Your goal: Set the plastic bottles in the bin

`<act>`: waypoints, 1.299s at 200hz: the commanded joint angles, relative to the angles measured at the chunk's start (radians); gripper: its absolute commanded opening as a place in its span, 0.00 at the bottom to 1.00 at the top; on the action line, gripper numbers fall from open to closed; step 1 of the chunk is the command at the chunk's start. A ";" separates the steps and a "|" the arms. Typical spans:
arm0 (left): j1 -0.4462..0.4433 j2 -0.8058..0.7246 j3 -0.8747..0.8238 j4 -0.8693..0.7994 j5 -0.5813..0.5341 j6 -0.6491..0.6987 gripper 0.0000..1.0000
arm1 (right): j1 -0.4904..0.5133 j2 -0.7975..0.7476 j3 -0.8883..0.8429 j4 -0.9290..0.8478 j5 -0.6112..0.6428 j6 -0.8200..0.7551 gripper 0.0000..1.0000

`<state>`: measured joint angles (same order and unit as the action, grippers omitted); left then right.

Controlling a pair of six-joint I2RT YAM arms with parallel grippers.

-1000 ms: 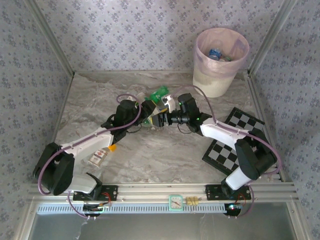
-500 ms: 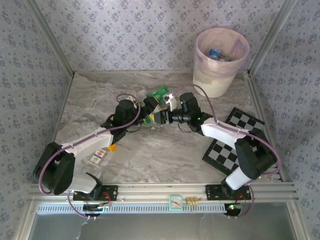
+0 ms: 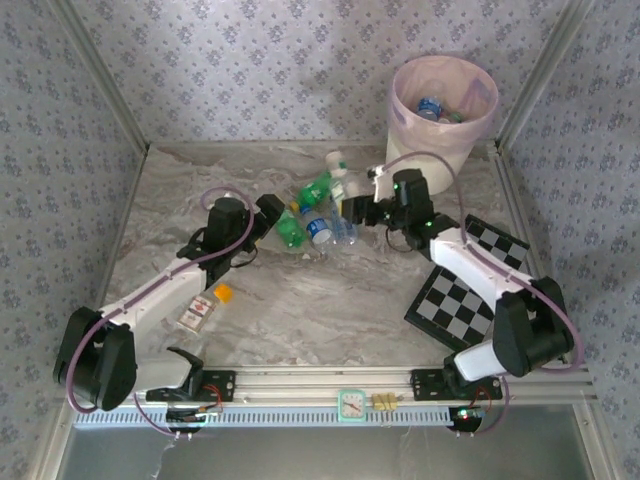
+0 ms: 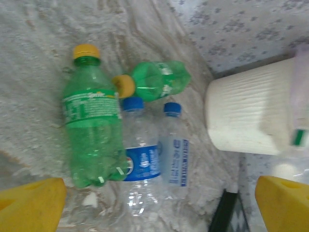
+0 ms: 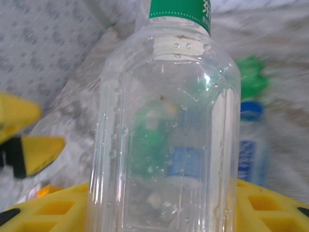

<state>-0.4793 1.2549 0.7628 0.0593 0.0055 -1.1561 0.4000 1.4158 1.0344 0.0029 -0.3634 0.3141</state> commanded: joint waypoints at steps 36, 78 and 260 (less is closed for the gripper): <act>0.002 0.046 0.003 -0.087 0.025 0.074 1.00 | -0.167 -0.060 0.290 -0.151 0.237 -0.058 0.45; 0.002 0.088 0.035 -0.083 0.076 0.106 1.00 | -0.274 0.031 0.494 -0.122 0.312 -0.056 0.45; -0.013 0.217 0.114 -0.082 0.179 0.128 1.00 | -0.378 0.543 1.056 -0.514 0.328 -0.036 0.58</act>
<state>-0.4862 1.4555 0.8337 -0.0235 0.1650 -1.0439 0.0200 1.9423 2.0403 -0.4591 -0.0231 0.2691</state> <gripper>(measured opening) 0.996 0.563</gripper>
